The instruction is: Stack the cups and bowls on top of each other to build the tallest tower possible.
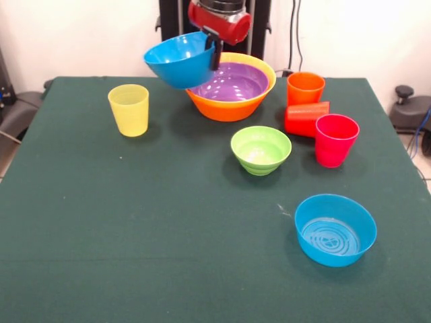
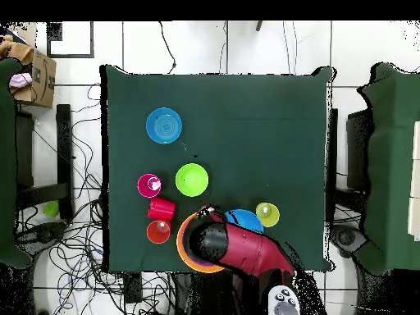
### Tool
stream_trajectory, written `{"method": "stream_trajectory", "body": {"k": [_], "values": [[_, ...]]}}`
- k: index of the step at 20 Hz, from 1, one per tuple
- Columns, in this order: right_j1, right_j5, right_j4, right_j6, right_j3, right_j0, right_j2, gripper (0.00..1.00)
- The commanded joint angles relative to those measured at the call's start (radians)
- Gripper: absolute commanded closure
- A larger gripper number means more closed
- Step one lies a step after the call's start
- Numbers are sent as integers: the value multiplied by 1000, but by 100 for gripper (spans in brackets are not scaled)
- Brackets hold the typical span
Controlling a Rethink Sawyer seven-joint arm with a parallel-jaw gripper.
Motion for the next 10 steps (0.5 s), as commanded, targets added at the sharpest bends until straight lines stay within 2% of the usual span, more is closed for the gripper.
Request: {"method": "stream_trajectory", "body": {"k": [1, 4, 6, 10], "values": [[58, -72, -31, 106, 4, 24, 52, 100], [40, -58, -9, 136, 30, 60, 42, 100], [38, -69, 3, 149, 55, 60, 59, 100], [67, -96, 23, 184, 43, 107, 47, 100]]}}
